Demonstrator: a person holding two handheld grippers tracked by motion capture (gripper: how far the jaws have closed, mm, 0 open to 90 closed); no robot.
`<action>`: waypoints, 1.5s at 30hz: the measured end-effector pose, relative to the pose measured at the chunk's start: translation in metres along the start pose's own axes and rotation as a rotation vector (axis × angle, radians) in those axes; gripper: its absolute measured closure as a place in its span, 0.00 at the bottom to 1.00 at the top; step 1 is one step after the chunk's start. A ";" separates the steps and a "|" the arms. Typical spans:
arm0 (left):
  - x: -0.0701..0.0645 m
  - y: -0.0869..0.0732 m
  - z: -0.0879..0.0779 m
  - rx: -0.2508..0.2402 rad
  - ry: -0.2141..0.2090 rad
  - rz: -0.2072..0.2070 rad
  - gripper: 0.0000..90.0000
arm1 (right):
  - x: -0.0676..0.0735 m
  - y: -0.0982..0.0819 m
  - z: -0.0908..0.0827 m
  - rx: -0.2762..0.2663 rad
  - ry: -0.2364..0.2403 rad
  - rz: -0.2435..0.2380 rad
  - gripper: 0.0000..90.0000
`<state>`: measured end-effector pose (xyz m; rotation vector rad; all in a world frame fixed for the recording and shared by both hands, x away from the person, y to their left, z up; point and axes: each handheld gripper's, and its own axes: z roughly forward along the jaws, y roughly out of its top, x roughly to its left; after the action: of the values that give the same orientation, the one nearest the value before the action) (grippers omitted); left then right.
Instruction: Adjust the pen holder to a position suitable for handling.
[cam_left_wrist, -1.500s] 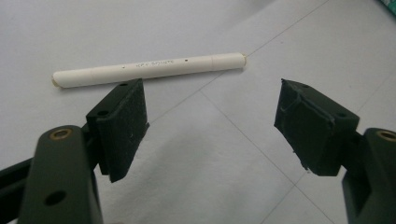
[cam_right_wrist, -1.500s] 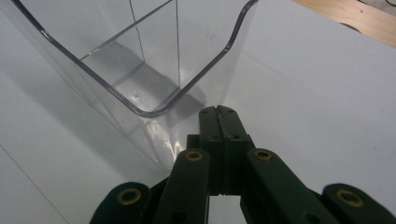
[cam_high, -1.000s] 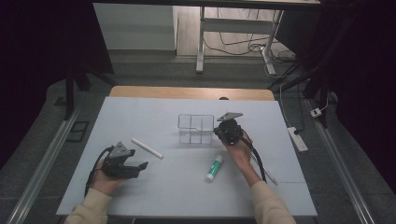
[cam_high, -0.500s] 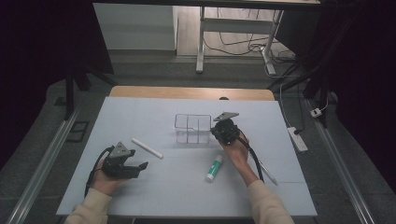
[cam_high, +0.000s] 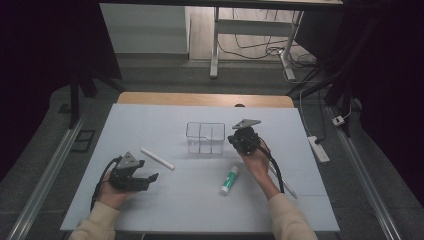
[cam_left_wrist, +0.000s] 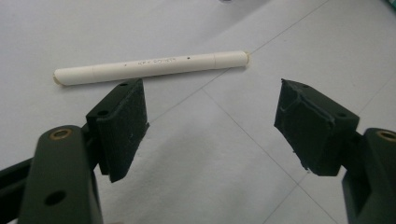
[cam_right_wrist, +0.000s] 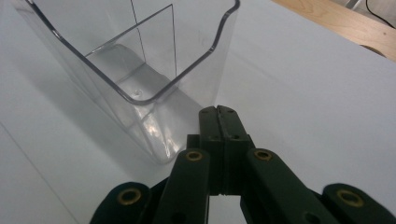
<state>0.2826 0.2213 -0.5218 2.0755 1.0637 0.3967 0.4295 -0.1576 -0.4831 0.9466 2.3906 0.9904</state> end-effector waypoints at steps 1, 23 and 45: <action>0.000 0.000 0.000 0.000 0.000 0.000 0.28 | -0.001 -0.001 -0.002 -0.002 -0.003 0.002 0.99; 0.002 0.000 0.000 -0.018 -0.022 -0.003 0.28 | -0.027 -0.041 -0.057 -0.019 0.029 0.045 0.62; 0.001 0.005 0.003 -0.018 -0.027 0.008 0.29 | -0.048 -0.102 -0.123 -0.053 0.010 0.077 0.49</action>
<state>0.2873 0.2191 -0.5202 2.0644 1.0321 0.3797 0.3486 -0.3029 -0.4701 1.0238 2.3394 1.0837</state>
